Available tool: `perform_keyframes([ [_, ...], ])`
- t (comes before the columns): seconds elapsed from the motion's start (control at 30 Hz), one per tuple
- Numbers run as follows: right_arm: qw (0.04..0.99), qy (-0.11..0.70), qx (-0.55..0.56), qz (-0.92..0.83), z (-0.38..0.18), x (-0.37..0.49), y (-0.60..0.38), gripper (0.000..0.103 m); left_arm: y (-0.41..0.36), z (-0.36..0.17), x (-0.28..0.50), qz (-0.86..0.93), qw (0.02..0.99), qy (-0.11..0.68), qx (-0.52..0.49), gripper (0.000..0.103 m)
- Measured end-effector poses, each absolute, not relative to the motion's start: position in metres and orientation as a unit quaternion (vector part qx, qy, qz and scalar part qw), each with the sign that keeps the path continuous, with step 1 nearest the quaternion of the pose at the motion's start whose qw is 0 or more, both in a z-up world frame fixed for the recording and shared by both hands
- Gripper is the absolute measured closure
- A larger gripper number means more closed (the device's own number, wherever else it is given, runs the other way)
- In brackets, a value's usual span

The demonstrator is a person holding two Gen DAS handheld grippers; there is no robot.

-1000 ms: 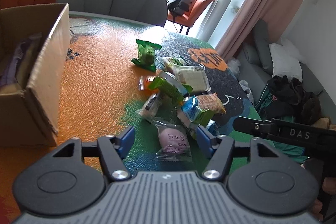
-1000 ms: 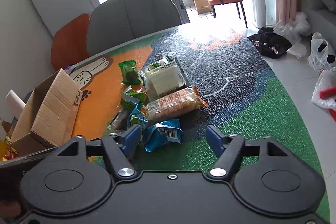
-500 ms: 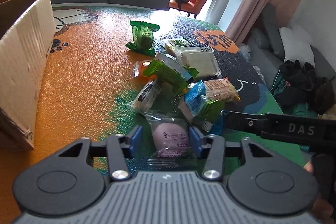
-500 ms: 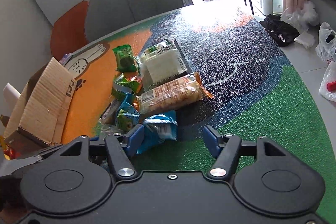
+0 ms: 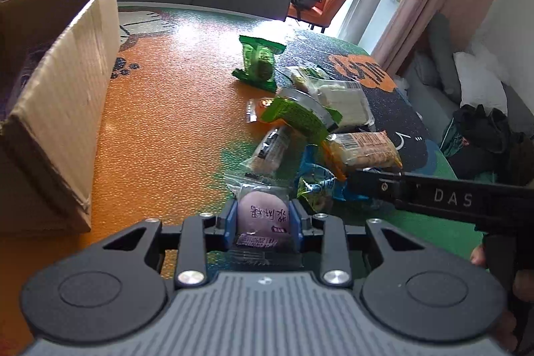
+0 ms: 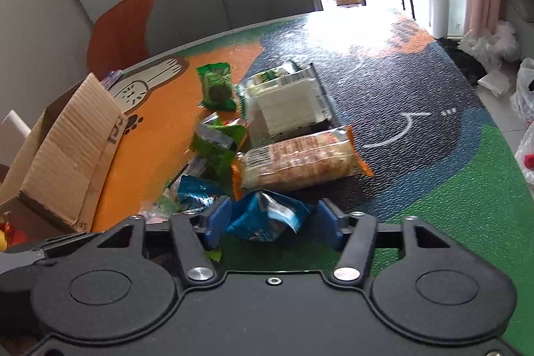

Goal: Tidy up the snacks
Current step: 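Grasp the pink round cake pack with the left tool while the right tool grasps the blue chip bag, then lift both held snacks and carry them toward the cardboard box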

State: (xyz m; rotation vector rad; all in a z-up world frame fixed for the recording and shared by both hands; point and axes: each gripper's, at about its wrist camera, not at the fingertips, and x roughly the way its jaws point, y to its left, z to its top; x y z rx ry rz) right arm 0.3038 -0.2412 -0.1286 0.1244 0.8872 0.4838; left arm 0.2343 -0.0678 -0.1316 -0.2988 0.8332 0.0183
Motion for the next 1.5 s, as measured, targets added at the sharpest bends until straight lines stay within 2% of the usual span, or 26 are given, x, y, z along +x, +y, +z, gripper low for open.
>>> perform_keyframes([
  [0.17,0.875,0.421,0.048,0.234,-0.126,0.298,-0.241,0.061,-0.071,-0.132,0.233,0.012,0.907,0.401,-0.130,0.071],
  [0.27,0.877,0.420,0.045,0.228,-0.124,0.294,-0.246,0.065,-0.079,-0.132,0.232,0.017,0.911,0.398,-0.109,0.066],
  [0.3,0.879,0.419,0.044,0.223,-0.124,0.292,-0.249,0.071,-0.082,-0.133,0.232,0.017,0.912,0.398,-0.101,0.064],
  [0.47,0.884,0.420,0.040,0.201,-0.122,0.289,-0.261,0.070,-0.081,-0.135,0.231,0.019,0.913,0.392,-0.107,0.064],
  [0.53,0.884,0.420,0.038,0.201,-0.121,0.289,-0.261,0.060,-0.077,-0.134,0.230,0.018,0.913,0.392,-0.115,0.070],
  [0.57,0.885,0.418,0.038,0.200,-0.120,0.288,-0.260,0.058,-0.074,-0.134,0.230,0.016,0.912,0.392,-0.121,0.071],
  [0.63,0.888,0.411,0.035,0.204,-0.118,0.288,-0.257,0.046,-0.070,-0.133,0.230,0.016,0.909,0.394,-0.132,0.072],
  [0.8,0.890,0.404,0.023,0.210,-0.120,0.289,-0.244,0.027,-0.061,-0.130,0.224,0.022,0.910,0.390,-0.138,0.072],
  [0.9,0.889,0.406,0.010,0.209,-0.125,0.289,-0.235,0.026,-0.056,-0.127,0.220,0.027,0.912,0.386,-0.138,0.072],
  [1.0,0.886,0.416,0.000,0.206,-0.131,0.287,-0.229,0.030,-0.052,-0.125,0.216,0.029,0.912,0.383,-0.143,0.072],
  [1.1,0.889,0.414,-0.017,0.196,-0.133,0.282,-0.228,0.050,-0.049,-0.124,0.214,0.028,0.913,0.380,-0.146,0.072],
  [1.2,0.888,0.414,-0.004,0.202,-0.130,0.280,-0.235,0.060,-0.048,-0.122,0.213,0.028,0.914,0.378,-0.148,0.072],
  [1.5,0.897,0.394,0.011,0.201,-0.115,0.274,-0.244,0.065,-0.045,-0.108,0.205,0.031,0.920,0.361,-0.148,0.072],
])
